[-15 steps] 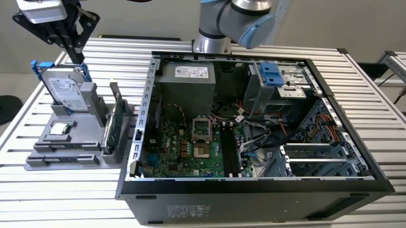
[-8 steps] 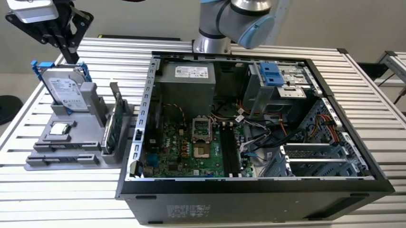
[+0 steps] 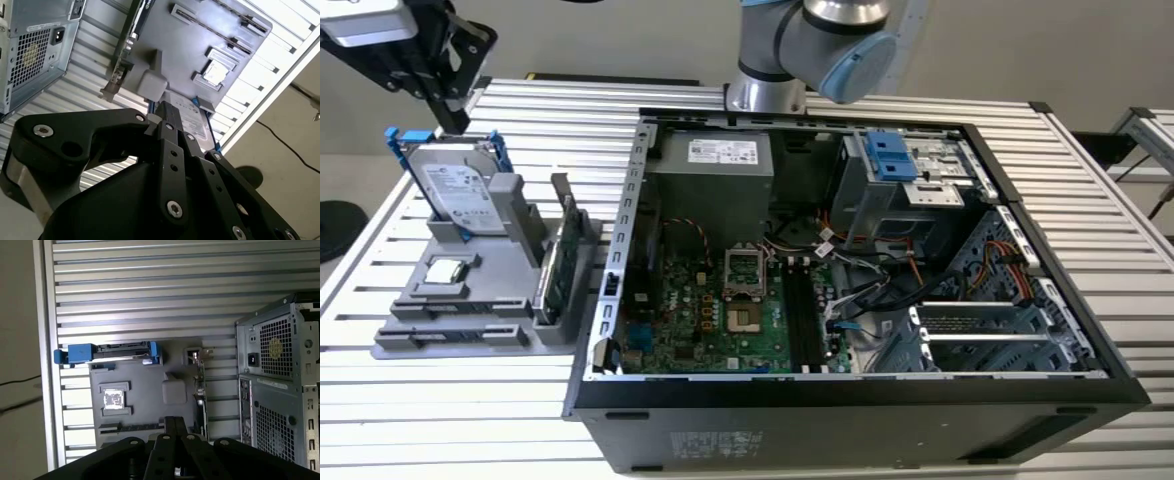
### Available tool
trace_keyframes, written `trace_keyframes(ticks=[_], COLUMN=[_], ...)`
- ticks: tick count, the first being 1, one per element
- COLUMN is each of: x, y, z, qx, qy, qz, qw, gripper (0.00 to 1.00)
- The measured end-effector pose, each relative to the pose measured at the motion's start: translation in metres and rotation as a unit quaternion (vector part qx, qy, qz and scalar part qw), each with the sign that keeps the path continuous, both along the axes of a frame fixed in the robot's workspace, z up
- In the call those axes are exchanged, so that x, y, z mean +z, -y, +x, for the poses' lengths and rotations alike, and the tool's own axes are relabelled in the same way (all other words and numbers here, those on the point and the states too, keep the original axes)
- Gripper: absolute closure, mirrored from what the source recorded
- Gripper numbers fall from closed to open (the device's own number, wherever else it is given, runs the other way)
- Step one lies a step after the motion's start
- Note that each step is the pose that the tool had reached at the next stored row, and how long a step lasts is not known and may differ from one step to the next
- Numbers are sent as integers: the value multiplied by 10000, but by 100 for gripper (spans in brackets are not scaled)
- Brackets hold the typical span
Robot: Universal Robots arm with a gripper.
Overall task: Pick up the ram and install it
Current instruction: 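Reach for the ram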
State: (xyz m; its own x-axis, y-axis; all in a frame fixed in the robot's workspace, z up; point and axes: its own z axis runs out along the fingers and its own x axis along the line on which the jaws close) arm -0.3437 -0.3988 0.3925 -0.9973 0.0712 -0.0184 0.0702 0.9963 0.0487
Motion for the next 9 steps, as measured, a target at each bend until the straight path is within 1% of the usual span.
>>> trace_keyframes(ticks=[5,9], x=[0,0], y=[0,0], z=[-95,-162], qx=[14,76], qy=[0,0], qz=[0,0], qw=[10000,10000], gripper=[100,100])
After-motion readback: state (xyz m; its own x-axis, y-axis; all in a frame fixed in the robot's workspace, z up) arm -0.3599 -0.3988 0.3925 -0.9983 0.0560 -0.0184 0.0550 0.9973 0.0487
